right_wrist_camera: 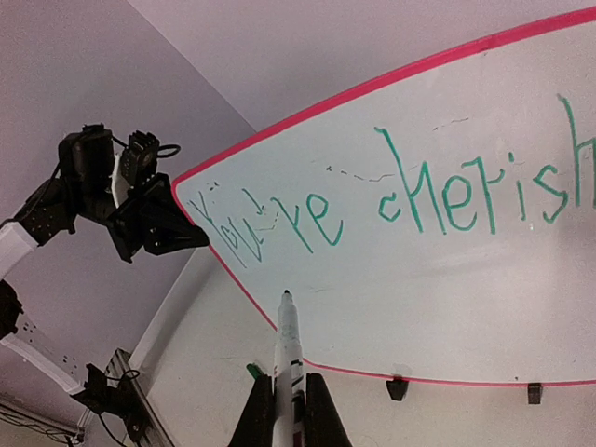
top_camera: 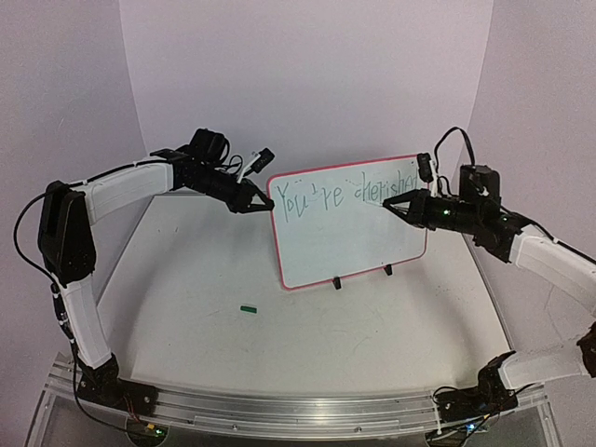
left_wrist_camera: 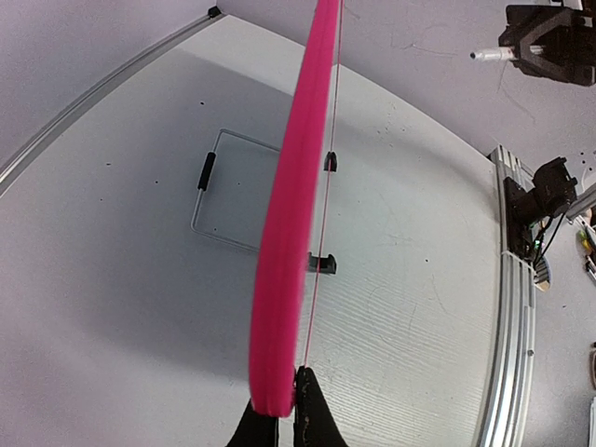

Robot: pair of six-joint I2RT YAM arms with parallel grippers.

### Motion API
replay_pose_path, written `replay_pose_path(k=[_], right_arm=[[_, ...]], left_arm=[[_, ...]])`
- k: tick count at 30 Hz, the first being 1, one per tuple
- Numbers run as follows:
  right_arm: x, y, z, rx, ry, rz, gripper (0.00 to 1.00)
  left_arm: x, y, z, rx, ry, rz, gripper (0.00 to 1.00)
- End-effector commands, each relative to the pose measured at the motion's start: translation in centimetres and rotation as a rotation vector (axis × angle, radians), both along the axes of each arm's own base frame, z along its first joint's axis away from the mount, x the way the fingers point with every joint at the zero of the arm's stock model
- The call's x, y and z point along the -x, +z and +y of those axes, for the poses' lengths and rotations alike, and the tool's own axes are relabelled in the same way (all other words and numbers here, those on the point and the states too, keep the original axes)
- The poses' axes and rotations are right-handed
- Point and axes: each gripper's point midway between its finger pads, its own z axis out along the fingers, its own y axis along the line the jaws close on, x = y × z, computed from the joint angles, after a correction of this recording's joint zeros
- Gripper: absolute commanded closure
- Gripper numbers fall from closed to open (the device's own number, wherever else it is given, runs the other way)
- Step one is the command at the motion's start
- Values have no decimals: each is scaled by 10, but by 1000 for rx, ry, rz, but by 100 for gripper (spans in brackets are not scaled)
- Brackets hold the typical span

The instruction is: Write a sentence on the whiteboard

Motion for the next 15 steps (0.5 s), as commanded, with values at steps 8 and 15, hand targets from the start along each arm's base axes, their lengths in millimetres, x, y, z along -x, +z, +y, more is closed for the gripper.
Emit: replay_pose_path(k=[8, 15], right_arm=[[22, -20, 49, 9, 55, 15, 100], [31, -41, 80, 26, 65, 16, 100]], left_arm=[[4, -3, 7, -36, 25, -17, 100], [5, -6, 7, -37, 25, -12, 100]])
